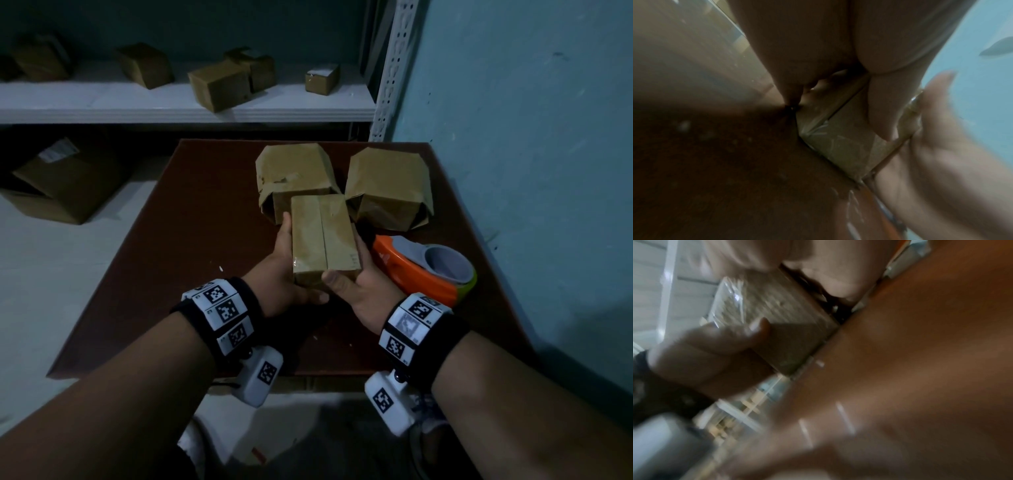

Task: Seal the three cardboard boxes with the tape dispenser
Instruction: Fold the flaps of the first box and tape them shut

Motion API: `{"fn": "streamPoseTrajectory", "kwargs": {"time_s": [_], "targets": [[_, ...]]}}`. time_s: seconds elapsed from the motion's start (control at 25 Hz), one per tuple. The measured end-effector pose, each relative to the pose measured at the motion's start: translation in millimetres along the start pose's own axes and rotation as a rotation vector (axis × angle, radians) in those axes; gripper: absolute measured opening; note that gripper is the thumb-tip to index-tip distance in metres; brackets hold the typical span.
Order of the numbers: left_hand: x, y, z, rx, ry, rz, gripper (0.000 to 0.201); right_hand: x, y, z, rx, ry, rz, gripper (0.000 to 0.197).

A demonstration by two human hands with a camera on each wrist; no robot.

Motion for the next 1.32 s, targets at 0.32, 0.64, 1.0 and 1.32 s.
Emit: {"fn": "streamPoseTrajectory", "kwargs": {"time_s": [0.32, 0.64, 1.0, 1.32], "targets": [[-15.6, 5.2, 6.3, 0.109, 0.300, 0.064, 0.153, 1.9, -0.6, 13.4, -0.061, 0.198, -0.158, 0.095], [-79.6, 36.8, 24.8, 0.154, 0.460, -0.226, 0.122, 38.7, -31.9, 50.2, -0.084, 0.035, -0.116, 0.091], [-126.5, 59.5, 89.7, -0.027, 0.388, -0.524, 0.102, 108.0, -66.4, 79.4, 0.057, -0.123, 0.006, 0.059], [-133.7, 62.8, 97.2, -0.131, 0.239, -0.690, 0.082, 136.9, -81.9, 71.6, 0.131, -0.164, 0.000, 0.055]]}}
Point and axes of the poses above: each hand's wrist, its own y-axis away from the middle knuckle, its own x-axis out of the palm, z = x × y, the point moved 1 cm from there along -y, towards the middle knuckle, and after that the axes turned 5 degrees about -x, right-handed, at the moved point
